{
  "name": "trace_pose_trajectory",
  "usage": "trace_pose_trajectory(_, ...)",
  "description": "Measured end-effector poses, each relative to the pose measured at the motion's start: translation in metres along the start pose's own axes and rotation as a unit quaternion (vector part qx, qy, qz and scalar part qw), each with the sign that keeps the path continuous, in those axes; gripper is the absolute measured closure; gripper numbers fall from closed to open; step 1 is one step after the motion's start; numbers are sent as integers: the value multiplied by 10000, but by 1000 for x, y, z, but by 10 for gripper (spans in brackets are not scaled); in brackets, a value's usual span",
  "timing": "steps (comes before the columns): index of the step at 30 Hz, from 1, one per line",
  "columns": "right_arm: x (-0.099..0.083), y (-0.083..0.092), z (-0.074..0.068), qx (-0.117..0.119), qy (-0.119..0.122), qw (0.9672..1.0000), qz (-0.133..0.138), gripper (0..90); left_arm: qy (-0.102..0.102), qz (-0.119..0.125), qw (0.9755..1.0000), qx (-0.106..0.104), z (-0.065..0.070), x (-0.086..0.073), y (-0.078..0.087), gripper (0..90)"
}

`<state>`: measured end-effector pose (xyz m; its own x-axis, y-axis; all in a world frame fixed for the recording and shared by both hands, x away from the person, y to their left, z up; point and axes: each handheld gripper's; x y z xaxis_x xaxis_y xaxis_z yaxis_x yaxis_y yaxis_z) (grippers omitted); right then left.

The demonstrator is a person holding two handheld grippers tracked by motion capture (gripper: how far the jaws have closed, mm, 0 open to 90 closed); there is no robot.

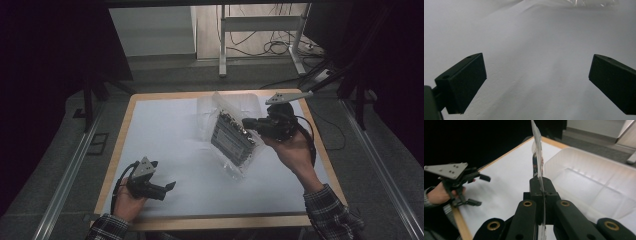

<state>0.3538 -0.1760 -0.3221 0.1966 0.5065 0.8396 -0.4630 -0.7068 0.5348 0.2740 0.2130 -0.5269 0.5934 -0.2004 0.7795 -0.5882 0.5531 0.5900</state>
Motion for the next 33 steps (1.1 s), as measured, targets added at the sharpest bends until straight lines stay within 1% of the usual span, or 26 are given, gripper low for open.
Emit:
trace_pose_trajectory(5, 5, 2, 13, -115, -42, 9999, 46, 888, 11, 9, 10000, -10, 0, 0, 0, 10)
trace_pose_trajectory(8, 7, 2, 21, -83, -113, 9999, 60, 888, 27, 11, 10000, -27, 0, 0, 0, 10)
trace_pose_trajectory(12, 10, 3, 28, -36, -168, 9998, 116, 888, 48, 0, 10000, -70, 0, 0, 0, 9)
trace_pose_trajectory(17, 17, 5, 34, -5, -162, 9997, 198, 888, 44, -4, 10000, -82, -1, 0, 0, 7)
trace_pose_trajectory(23, 26, 6, 43, 13, -166, 9994, 291, 888, 99, 17, 9999, -109, -2, 0, 0, 6)
trace_pose_trajectory(25, 31, 4, 49, 24, -176, 9994, 293, 888, 96, 25, 9999, -91, -1, 0, 0, 5)
trace_pose_trajectory(33, 43, -3, 60, -6, -191, 9992, 340, 888, 99, 24, 9999, -90, -2, 0, 0, 5)
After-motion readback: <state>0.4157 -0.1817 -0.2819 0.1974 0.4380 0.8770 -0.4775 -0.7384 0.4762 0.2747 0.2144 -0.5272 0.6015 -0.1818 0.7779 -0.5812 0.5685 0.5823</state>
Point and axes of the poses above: each handheld gripper's, and its own axes: y roughly backward along the jaws, x roughly out of its top, z roughly to its right, and after that the axes turned 15 degrees about y, right-handed
